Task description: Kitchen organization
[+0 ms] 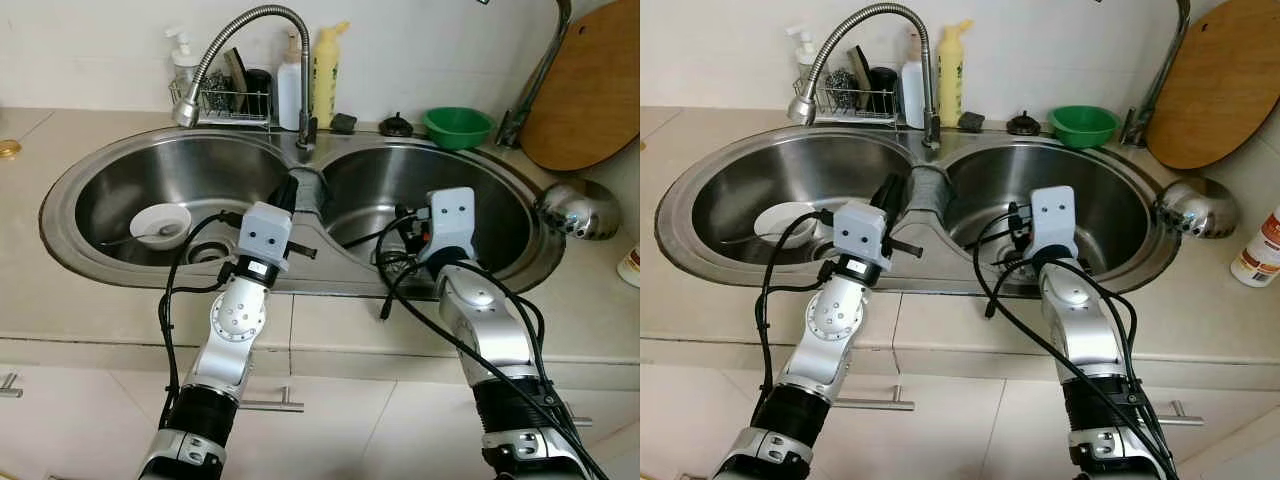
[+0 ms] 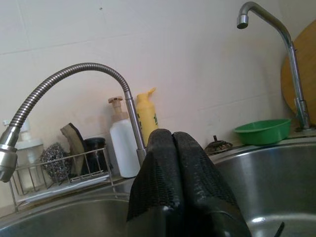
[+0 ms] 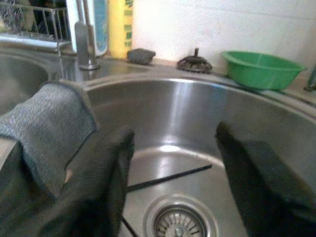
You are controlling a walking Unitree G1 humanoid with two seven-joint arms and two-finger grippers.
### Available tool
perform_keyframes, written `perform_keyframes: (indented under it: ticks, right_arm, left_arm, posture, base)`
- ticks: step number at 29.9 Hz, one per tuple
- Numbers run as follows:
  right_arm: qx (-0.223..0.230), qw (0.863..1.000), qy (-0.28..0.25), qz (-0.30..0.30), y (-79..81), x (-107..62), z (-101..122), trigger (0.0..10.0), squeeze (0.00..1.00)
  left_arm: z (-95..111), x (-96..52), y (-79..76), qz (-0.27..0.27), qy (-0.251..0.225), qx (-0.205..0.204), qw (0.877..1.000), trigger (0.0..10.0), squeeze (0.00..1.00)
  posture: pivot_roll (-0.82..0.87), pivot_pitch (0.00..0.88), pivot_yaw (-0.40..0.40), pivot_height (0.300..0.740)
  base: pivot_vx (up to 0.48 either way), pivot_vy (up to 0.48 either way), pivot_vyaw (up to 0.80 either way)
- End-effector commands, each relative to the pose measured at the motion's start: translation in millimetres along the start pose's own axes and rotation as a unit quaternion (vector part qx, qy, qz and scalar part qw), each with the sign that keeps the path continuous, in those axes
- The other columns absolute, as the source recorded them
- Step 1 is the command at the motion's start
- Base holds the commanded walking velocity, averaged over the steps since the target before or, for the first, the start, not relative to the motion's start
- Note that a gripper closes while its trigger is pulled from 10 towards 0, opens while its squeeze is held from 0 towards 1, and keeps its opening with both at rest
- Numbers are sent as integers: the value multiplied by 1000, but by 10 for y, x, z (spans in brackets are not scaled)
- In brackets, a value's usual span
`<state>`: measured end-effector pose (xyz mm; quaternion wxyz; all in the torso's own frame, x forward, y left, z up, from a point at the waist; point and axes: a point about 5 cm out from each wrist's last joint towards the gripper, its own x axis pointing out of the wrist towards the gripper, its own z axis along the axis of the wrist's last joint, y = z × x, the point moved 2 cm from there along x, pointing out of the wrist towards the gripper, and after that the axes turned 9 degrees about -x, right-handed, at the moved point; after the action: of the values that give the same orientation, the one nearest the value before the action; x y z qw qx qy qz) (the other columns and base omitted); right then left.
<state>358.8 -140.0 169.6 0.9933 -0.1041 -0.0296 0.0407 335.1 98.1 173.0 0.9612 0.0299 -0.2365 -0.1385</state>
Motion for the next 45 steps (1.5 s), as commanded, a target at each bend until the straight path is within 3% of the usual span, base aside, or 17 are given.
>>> perform_keyframes:
  ticks: [1,5,6,8,12,13,14,15,22,30,35,45]
  right_arm:
    - [9,999,-24,-22,-93,-8,122,10000,1000]
    - [12,997,-57,-49,-195,-13,275,10000,1000]
    - [8,991,-103,-84,-326,-40,485,10000,1000]
    - [5,985,-135,-105,-403,-78,628,10000,1000]
    - [-8,980,-142,-141,-484,-127,702,10000,1000]
    - [-12,980,-140,-141,-481,-137,700,10000,922]
    - [-12,980,-140,-141,-481,-137,700,10000,922]
    - [-16,982,-135,-131,-441,-160,670,10000,0]
    - [-14,986,-120,-111,-297,-255,534,10000,0]
    - [-12,988,-114,-108,-243,-277,504,10000,0]
    - [-15,987,-124,-103,-192,-313,515,10000,0]
    - [-41,986,-128,-94,-139,-390,493,10000,0]
  left_arm:
    - [1,14,-31,-9,1,3,1000,10000,0]
    - [-3,16,-24,-7,3,3,1000,10000,0]
    - [-15,14,-15,-6,6,1,1000,10000,0]
    - [-26,10,-12,-4,10,-2,1000,10000,0]
    - [-35,8,-11,-3,12,-8,1000,10000,0]
    - [-37,9,-9,-2,13,-9,1000,10000,0]
    - [-37,9,-9,-2,13,-9,1000,10000,0]
    - [-40,14,-5,0,15,-11,1000,10000,0]
    - [-26,33,-13,-4,14,-14,1000,10000,0]
    - [31,50,-5,-7,-2,0,1000,10000,0]
    - [191,87,-49,-23,-39,12,999,10000,0]
    - [193,71,-57,-23,-39,7,999,10000,0]
  posture:
    - [97,0,-49,740]
    - [98,0,-49,740]
    - [95,0,-48,740]
    - [94,0,-48,740]
    - [91,0,-48,740]
    - [90,0,-48,740]
    - [90,0,-48,740]
    - [89,0,-47,740]
    - [90,0,-46,740]
    - [95,0,-48,740]
    - [98,0,-49,740]
    - [93,0,-48,740]
  base:
    - [0,0,0]
    - [0,0,0]
    - [0,0,0]
    - [0,0,0]
    - [0,0,0]
    - [0,0,0]
    - [0,0,0]
    - [0,0,0]
    - [0,268,0]
    - [0,480,0]
    - [0,480,0]
    - [0,442,0]
